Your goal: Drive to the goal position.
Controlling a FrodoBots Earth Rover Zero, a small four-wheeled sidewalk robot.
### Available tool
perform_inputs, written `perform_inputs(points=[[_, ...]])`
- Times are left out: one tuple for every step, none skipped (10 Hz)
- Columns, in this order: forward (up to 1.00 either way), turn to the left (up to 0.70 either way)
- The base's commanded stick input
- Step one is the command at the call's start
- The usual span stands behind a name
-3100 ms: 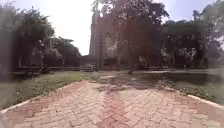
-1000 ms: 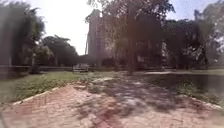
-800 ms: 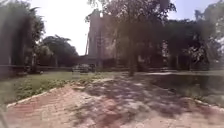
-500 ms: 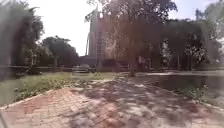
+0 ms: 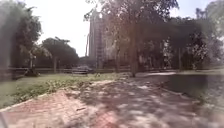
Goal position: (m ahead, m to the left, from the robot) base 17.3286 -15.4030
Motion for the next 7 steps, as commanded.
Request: perform_inputs(points=[[0.7,-0.3],[0.7,-0.22],[0.7,-0.07],[0.7,0.0],[0.7,0.0],[0.7,0.0],[0.7,0.0]])
